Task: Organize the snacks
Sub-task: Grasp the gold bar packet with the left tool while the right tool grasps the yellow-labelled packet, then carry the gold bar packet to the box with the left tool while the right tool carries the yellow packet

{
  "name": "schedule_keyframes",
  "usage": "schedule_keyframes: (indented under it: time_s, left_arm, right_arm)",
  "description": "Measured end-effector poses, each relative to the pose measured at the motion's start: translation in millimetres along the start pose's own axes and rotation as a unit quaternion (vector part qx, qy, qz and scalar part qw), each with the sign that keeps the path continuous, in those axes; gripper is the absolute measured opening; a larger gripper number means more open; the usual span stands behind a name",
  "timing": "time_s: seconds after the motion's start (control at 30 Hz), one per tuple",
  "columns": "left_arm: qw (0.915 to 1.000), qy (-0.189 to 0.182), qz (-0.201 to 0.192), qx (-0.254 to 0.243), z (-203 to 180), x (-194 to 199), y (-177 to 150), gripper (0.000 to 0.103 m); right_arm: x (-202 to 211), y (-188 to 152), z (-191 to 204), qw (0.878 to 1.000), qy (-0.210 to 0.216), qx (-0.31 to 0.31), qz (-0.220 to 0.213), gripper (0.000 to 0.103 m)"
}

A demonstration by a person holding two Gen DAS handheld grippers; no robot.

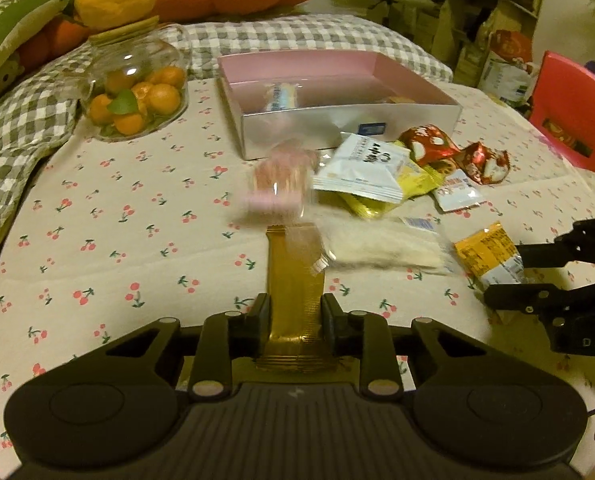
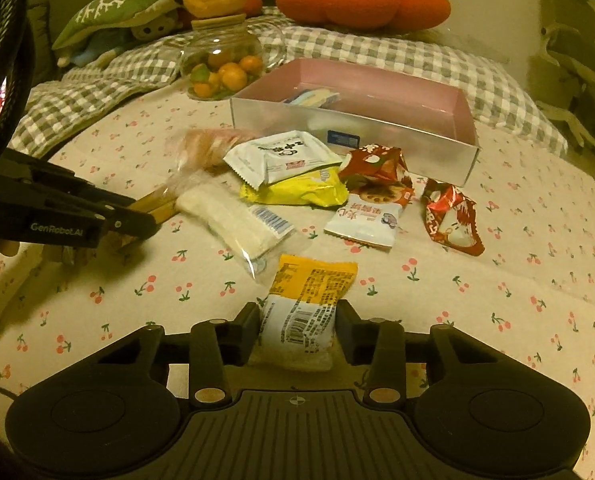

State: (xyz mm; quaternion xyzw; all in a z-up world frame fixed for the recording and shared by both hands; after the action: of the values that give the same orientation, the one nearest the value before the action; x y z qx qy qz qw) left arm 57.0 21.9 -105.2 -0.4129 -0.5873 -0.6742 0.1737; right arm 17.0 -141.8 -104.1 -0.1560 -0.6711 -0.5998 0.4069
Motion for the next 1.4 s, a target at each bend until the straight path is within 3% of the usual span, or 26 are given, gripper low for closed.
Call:
schedule_keyframes:
  time_s: [0.27,0.73,1.4]
  left_arm:
    - [0.9994,0.009,0.006,0.034,15,4,5,0.024]
    - [0.9974,0.01,-0.019,0.069,29,18,22,0.024]
    - [0.9933,-0.013,-0.054,0.101,26,29,57,0.024]
  right_arm:
    - [6,7,-4,1.0,0.0,-0.011,-0.009,0.039]
    - [20,29,-17,0.998,0.004,-0.045,-0.034,0.038]
    - [24,70,-31,0.993,0.014,-0.094,-0.063,0.039]
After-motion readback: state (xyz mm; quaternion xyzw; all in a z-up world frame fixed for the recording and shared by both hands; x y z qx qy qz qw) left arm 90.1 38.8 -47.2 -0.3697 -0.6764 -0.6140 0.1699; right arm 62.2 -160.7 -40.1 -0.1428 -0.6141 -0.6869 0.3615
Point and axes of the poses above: each gripper's, at about its wrist camera, not at the fingertips, and x roughly against the way its jaws point, z to its left, y to its top, the point moved 6 cm from there along -x, roughly the way its jaws point, and after that the axes turned 2 degrees about -x, right-handed, at the moved point
